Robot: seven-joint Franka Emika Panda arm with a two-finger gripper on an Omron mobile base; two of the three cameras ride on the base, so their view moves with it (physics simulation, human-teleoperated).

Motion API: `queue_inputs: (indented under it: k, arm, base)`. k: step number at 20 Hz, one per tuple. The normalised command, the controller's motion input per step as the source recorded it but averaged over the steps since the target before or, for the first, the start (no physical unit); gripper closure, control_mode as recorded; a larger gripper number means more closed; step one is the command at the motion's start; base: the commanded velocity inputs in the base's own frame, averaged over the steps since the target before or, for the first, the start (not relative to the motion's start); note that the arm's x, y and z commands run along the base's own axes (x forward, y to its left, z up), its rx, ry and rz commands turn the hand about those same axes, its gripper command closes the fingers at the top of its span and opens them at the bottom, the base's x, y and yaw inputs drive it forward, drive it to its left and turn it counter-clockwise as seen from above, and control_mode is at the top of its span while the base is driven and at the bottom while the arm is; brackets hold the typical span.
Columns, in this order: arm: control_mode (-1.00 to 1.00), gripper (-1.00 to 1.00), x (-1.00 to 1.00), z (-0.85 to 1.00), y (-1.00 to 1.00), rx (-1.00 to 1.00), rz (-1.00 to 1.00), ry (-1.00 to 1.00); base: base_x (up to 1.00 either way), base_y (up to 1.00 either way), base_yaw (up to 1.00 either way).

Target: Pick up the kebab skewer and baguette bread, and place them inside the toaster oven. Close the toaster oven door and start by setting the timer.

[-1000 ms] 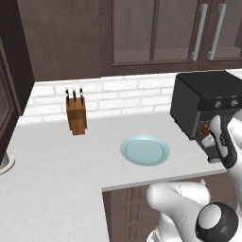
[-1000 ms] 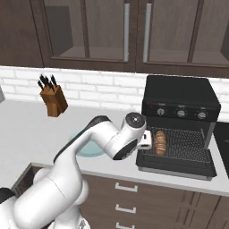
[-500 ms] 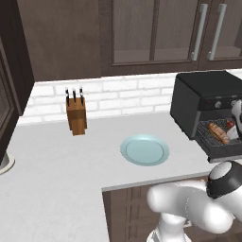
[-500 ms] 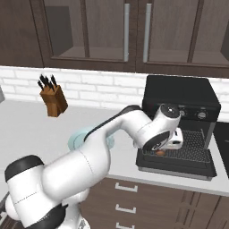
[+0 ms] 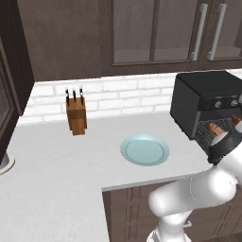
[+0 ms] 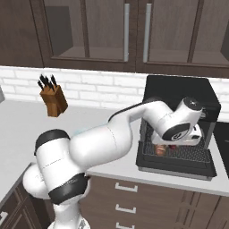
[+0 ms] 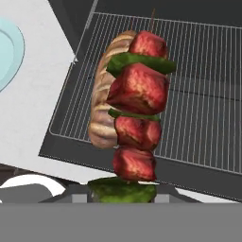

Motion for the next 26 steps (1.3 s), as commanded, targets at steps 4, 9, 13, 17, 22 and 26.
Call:
queue_inputs:
  k: [4,9,13,17,22,26]
  arm:
    - [-1.0,1.0,0.15,-0.21,0.0,0.0,0.01,0.05]
    - [-1.0,1.0,0.03,-0.52,-0.05,0.0,0.0,0.03]
    - [-1.0,1.0,0.24,-0.42,-0.29,0.0,0.01,0.0]
    - [-1.0,1.0,0.2,-0.03,-0.63,0.0,0.02,0.0]
    - [-1.0,1.0,0.09,0.0,-0.44,0.0,0.02,0.0]
    - [-1.0,1.0,0.26,0.0,-0.03,0.0,0.02,0.0]
  base:
    - [0.0,0.0,0.0]
    - [0.0,0.0,0.0]
    - [0.0,0.0,0.0]
    - [0.0,0.0,0.0]
    - [0.0,0.0,0.0]
    - [0.0,0.0,0.0]
